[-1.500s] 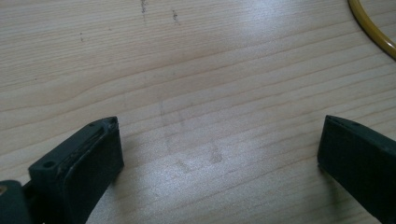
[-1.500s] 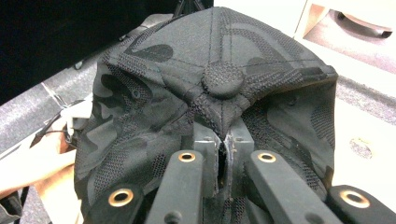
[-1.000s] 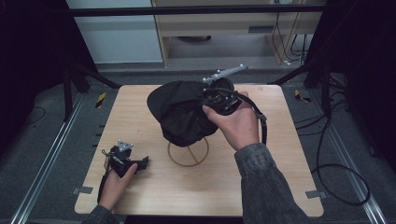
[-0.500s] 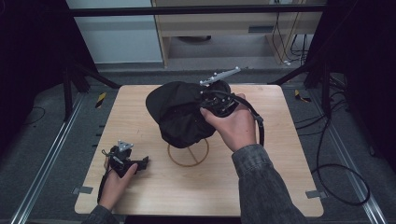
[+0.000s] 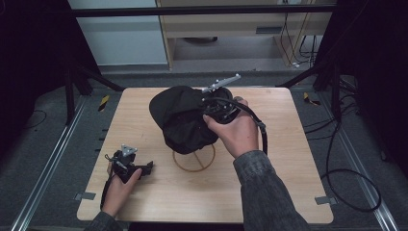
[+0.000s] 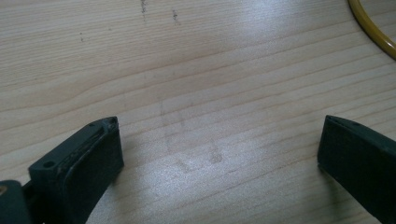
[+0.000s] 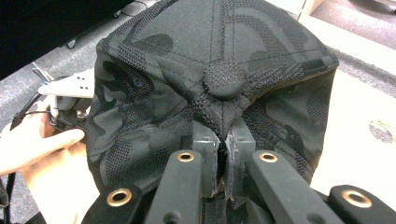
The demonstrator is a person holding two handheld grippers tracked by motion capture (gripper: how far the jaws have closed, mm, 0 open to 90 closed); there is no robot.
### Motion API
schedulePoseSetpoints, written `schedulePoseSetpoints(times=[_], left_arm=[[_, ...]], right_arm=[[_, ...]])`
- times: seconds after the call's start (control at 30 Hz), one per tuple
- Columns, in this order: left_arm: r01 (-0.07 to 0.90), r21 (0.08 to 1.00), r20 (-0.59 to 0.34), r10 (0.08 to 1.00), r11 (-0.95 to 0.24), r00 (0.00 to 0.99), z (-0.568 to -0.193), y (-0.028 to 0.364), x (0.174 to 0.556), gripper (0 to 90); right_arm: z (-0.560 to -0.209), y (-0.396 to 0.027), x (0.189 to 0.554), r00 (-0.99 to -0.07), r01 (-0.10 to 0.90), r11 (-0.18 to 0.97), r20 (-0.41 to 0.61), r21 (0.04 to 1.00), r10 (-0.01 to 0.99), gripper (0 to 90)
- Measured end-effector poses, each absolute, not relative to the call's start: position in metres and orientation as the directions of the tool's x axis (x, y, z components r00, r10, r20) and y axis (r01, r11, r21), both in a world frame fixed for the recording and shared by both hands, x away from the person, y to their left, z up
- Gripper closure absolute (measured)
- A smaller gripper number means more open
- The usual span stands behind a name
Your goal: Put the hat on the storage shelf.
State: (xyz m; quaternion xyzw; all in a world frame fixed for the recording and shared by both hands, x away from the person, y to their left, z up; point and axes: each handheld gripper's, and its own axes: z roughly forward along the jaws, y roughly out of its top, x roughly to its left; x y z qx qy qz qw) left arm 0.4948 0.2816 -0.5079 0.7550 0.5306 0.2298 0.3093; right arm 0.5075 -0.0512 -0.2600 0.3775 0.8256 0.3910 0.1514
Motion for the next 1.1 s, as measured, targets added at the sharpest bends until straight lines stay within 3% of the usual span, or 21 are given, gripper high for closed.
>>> schedulePoseSetpoints(times=[0.63, 1.1], left_arm=[[0.659, 0.711, 0.018, 0.943, -0.245, 0.331, -0.5079, 0.2816, 0.4949, 0.0], [0.66, 0.71, 0.019, 0.943, -0.246, 0.331, -0.5078, 0.2814, 0.4951, 0.0]], right_arm=[[-0.2668, -0.0436, 0.5121, -0.664, 0.506, 0.42, 0.029, 0.753, 0.747, 84.2], [-0.2665, -0.0428, 0.5136, -0.652, 0.516, 0.412, 0.033, 0.751, 0.758, 77.4]])
